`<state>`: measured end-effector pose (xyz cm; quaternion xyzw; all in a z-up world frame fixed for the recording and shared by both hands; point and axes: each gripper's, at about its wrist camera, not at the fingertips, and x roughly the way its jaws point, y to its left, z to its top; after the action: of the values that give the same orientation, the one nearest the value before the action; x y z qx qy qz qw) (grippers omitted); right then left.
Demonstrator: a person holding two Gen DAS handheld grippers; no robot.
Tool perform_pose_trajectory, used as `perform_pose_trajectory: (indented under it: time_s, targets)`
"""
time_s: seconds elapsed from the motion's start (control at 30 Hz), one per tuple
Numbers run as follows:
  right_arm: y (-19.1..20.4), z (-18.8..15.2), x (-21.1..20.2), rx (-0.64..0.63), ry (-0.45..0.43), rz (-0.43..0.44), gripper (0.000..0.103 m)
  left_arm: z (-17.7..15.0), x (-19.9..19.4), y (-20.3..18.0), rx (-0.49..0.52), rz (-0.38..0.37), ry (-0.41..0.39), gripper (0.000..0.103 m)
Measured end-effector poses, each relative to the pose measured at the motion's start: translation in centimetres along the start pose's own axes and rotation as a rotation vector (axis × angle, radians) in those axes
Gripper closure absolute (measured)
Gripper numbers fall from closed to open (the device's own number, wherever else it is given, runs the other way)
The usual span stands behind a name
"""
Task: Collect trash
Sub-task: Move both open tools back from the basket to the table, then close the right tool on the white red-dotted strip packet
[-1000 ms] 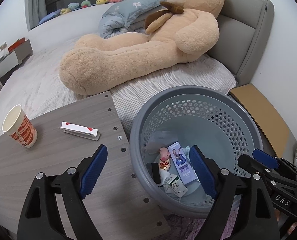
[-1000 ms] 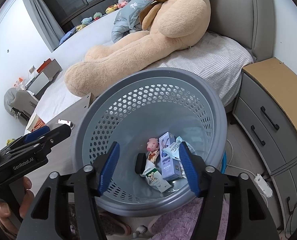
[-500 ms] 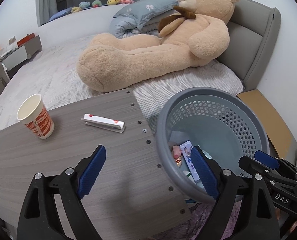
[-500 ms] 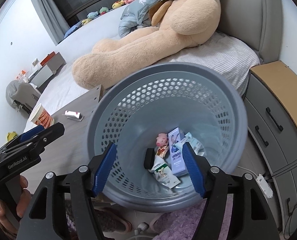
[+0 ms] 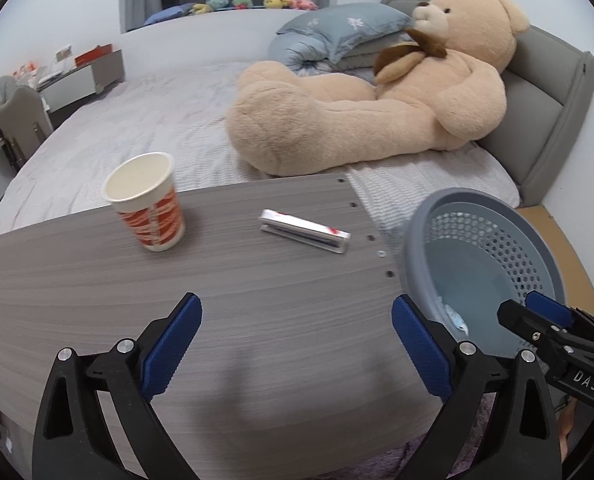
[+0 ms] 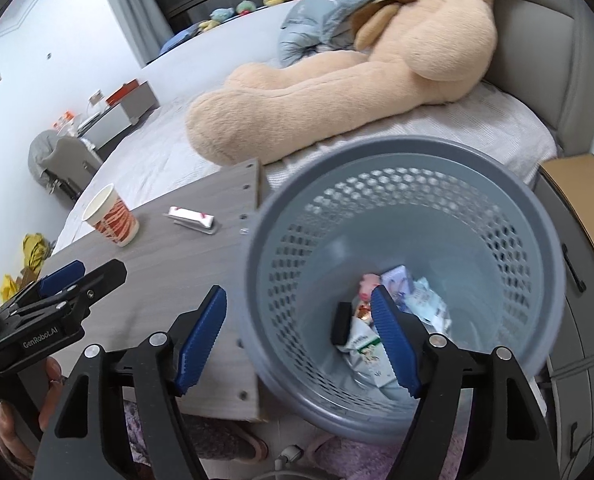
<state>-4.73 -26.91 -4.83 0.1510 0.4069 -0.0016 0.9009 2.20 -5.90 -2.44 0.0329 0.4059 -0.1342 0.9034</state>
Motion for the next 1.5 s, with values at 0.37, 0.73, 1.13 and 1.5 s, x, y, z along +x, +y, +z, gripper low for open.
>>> perform_pose_trajectory:
  time_s: [0.37, 0.73, 1.13, 1.5]
  targets:
    - [6.0, 2.5, 3.4, -0.175, 0.026, 0.061, 0.03, -0.3, 0.1, 6.8, -0.127, 0.111, -0.012, 0.008]
    - [10.5, 5.3, 8.0, -0.319, 0.084, 0.084, 0.03, -0.7, 0.4, 10.4, -0.196, 0.18, -0.012, 0.008]
    - [12.1, 7.1, 13.4, -0.417, 0.18, 0.049, 0.03, -0.3, 1.6, 12.6, -0.238, 0.201, 0.008, 0.008]
    - [13.7, 7.9, 15.6, -0.488, 0.2, 0.01, 0.03, 0.1, 2.4, 13.2, -0.255, 0.199, 0.021, 0.008]
